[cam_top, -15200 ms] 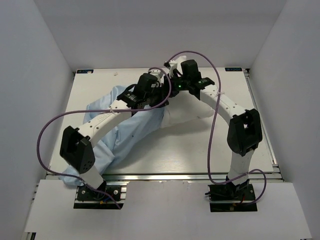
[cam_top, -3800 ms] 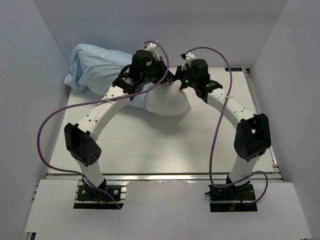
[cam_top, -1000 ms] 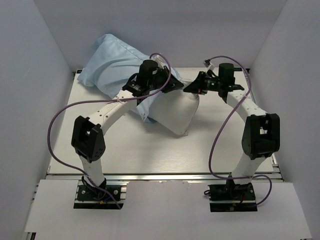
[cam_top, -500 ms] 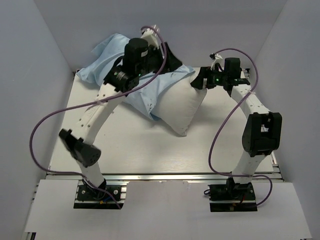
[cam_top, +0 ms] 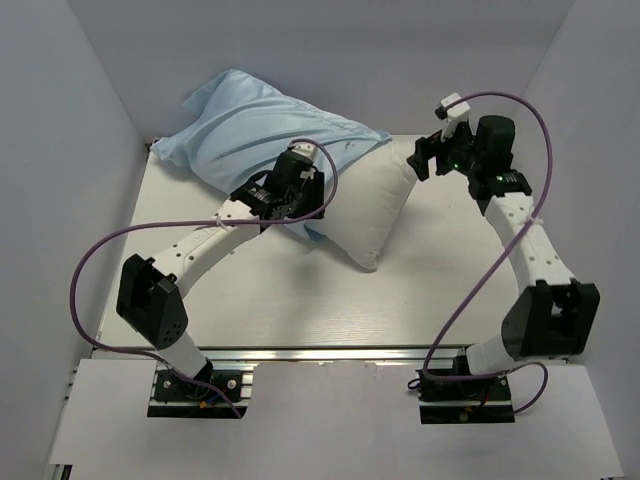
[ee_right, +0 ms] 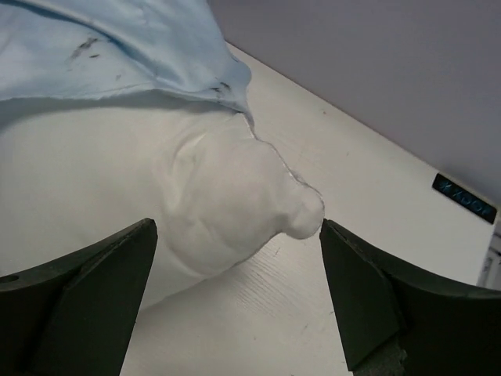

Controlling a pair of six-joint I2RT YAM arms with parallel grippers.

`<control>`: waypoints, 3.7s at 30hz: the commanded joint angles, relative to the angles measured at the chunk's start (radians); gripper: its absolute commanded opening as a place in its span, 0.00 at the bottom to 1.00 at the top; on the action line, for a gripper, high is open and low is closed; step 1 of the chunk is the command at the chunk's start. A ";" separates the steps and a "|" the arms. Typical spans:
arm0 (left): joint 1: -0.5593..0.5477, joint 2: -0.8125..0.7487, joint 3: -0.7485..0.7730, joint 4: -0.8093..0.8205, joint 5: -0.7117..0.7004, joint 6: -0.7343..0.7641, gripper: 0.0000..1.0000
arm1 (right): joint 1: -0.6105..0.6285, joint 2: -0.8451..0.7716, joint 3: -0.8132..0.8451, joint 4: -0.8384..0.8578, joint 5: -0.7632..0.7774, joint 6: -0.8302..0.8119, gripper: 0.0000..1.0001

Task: Put the pillow into the pillowcase

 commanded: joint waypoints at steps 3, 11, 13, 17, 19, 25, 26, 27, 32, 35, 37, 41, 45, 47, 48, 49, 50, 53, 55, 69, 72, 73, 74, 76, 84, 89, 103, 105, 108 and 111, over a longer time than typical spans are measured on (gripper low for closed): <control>-0.007 -0.110 -0.139 0.085 -0.117 0.019 0.66 | 0.049 -0.191 -0.174 0.132 -0.060 -0.209 0.89; -0.009 -0.076 -0.223 0.167 -0.189 -0.010 0.67 | 0.345 -0.265 -0.490 0.314 0.308 -0.286 0.89; -0.009 -0.056 -0.223 0.182 -0.217 -0.013 0.66 | 0.378 -0.229 -0.513 0.358 0.349 -0.293 0.89; -0.009 0.008 -0.182 0.204 -0.225 -0.012 0.58 | 0.382 -0.144 -0.495 0.405 0.386 -0.321 0.89; -0.007 0.050 -0.147 0.199 -0.220 -0.012 0.42 | 0.382 -0.097 -0.486 0.417 0.390 -0.348 0.89; -0.006 0.123 -0.102 0.191 -0.203 -0.002 0.14 | 0.391 0.018 -0.456 0.484 0.420 -0.430 0.88; -0.006 0.131 -0.093 0.188 -0.199 -0.001 0.09 | 0.391 0.032 -0.446 0.469 0.389 -0.431 0.83; -0.004 0.136 -0.093 0.185 -0.197 -0.001 0.07 | 0.391 0.032 -0.446 0.469 0.357 -0.433 0.83; -0.002 0.136 -0.024 0.179 -0.154 -0.001 0.00 | 0.391 0.114 -0.360 0.337 0.263 -0.373 0.43; -0.002 0.113 0.042 0.179 -0.085 0.007 0.00 | 0.390 0.157 -0.277 0.207 0.146 -0.271 0.16; -0.002 0.104 0.103 0.179 -0.024 0.013 0.00 | 0.390 0.172 -0.222 0.111 0.072 -0.177 0.01; -0.002 0.110 0.216 0.165 0.076 0.010 0.00 | 0.390 0.183 -0.137 0.032 -0.179 0.036 0.00; -0.002 0.131 0.329 0.155 0.163 -0.009 0.00 | 0.390 0.184 -0.059 0.081 -0.309 0.258 0.00; -0.002 0.145 0.378 0.138 0.200 -0.016 0.00 | 0.387 0.192 0.006 0.119 -0.350 0.385 0.00; -0.002 0.160 0.431 0.132 0.214 -0.019 0.00 | 0.384 0.200 0.024 0.147 -0.361 0.430 0.00; -0.002 0.168 0.459 0.119 0.228 -0.024 0.00 | 0.381 0.201 0.037 0.180 -0.369 0.482 0.00; -0.002 0.177 0.488 0.115 0.247 -0.032 0.00 | 0.370 0.209 0.063 0.251 -0.375 0.589 0.00; -0.002 0.194 0.585 0.096 0.281 -0.053 0.00 | 0.358 0.223 0.106 0.316 -0.328 0.711 0.00; -0.002 0.190 0.608 0.107 0.309 -0.068 0.00 | 0.356 0.235 0.134 0.331 -0.276 0.747 0.00; -0.009 0.047 0.266 0.325 0.378 -0.243 0.00 | 0.276 0.267 0.028 0.235 -0.126 0.563 0.43; -0.007 0.016 0.151 0.337 0.329 -0.260 0.20 | 0.247 0.217 0.002 0.124 -0.250 0.303 0.69; -0.007 0.009 0.127 0.337 0.318 -0.263 0.26 | 0.234 0.201 -0.004 0.095 -0.278 0.250 0.73; -0.007 -0.002 0.107 0.334 0.289 -0.269 0.42 | 0.206 0.184 -0.010 0.063 -0.307 0.143 0.78; -0.007 -0.033 0.074 0.319 0.259 -0.262 0.54 | 0.171 0.134 -0.027 -0.021 -0.349 0.052 0.82; -0.007 -0.166 0.064 0.081 -0.004 -0.183 0.63 | 0.068 -0.049 -0.102 -0.238 -0.366 -0.397 0.85; -0.007 -0.422 -0.283 0.179 -0.001 -0.408 0.64 | 0.089 -0.230 -0.316 -0.065 -0.378 -0.477 0.89; 0.025 -0.266 -0.607 0.587 0.076 -0.648 0.67 | 0.436 -0.173 -0.503 0.339 0.140 -0.399 0.89; 0.043 -0.225 -0.609 0.601 0.080 -0.656 0.67 | 0.447 -0.141 -0.470 0.337 0.168 -0.404 0.89; 0.063 -0.170 -0.610 0.673 0.076 -0.659 0.65 | 0.451 -0.107 -0.450 0.340 0.180 -0.401 0.89; 0.093 -0.131 -0.609 0.690 0.090 -0.657 0.58 | 0.453 -0.101 -0.453 0.348 0.182 -0.401 0.89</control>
